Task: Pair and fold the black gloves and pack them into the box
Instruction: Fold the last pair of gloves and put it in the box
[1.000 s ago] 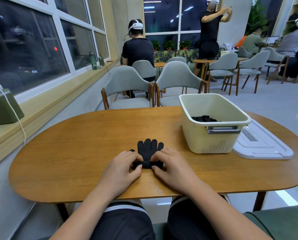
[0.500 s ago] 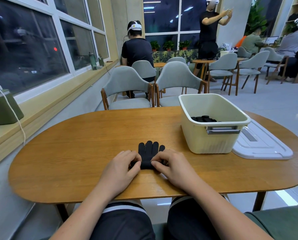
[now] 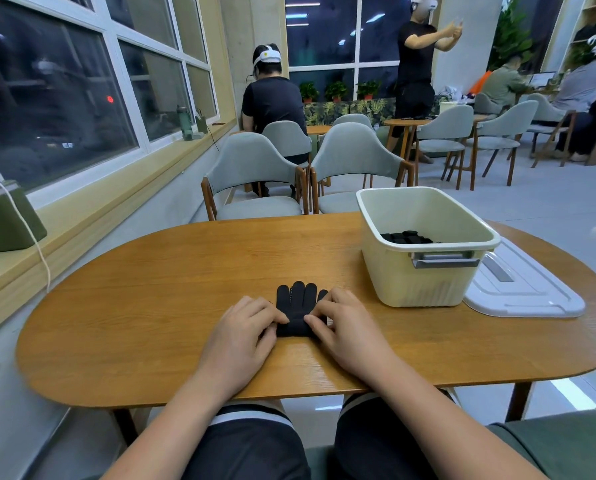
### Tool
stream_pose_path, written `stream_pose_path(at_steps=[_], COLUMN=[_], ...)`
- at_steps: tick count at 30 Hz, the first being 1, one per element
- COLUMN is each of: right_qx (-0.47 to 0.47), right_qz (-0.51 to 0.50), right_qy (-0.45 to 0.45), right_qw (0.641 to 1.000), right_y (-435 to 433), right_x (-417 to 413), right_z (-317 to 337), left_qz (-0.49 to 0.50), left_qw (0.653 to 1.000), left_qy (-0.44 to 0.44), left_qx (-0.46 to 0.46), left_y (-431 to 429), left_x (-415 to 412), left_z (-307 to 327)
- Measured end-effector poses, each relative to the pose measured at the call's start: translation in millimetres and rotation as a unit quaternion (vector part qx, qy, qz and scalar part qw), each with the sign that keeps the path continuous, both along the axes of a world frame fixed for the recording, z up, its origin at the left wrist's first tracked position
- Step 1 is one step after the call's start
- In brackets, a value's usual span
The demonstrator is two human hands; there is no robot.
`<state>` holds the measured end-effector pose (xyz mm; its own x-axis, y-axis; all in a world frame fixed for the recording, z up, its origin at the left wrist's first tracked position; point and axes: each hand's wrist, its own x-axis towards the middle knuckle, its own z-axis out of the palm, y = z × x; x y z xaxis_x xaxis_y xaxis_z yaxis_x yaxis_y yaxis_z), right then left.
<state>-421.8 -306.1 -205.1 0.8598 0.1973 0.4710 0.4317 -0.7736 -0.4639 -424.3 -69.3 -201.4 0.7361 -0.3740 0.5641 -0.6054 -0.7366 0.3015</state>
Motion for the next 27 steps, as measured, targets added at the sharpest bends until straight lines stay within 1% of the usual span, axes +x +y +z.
stream_pose_path(at_steps=[4, 7, 9, 14, 20, 27], right_qx=[-0.017, -0.033, -0.051, -0.079, -0.07, -0.045], right_qz=[0.006, 0.049, 0.073, 0.068, 0.065, 0.099], right_qy=[-0.03, -0.084, -0.099, -0.079, -0.074, -0.112], right_qw=[0.999, 0.995, 0.991, 0.991, 0.993, 0.988], right_y=[2, 1, 1, 2, 2, 1], right_x=[-1, -6, -9, -8, -10, -15], right_z=[1, 2, 3, 2, 2, 3], left_qz=[0.005, 0.009, 0.016, 0.027, 0.026, 0.017], left_qw=[1.0, 1.0, 1.0, 0.999, 0.999, 0.999], left_qy=[0.009, 0.013, 0.015, 0.02, 0.029, 0.048], left_qx=[0.009, 0.014, 0.016, 0.019, 0.02, 0.011], left_y=[1, 2, 2, 2, 1, -2], left_x=[1, 5, 7, 8, 5, 2], left_z=[-1, -3, -5, -7, -6, -1])
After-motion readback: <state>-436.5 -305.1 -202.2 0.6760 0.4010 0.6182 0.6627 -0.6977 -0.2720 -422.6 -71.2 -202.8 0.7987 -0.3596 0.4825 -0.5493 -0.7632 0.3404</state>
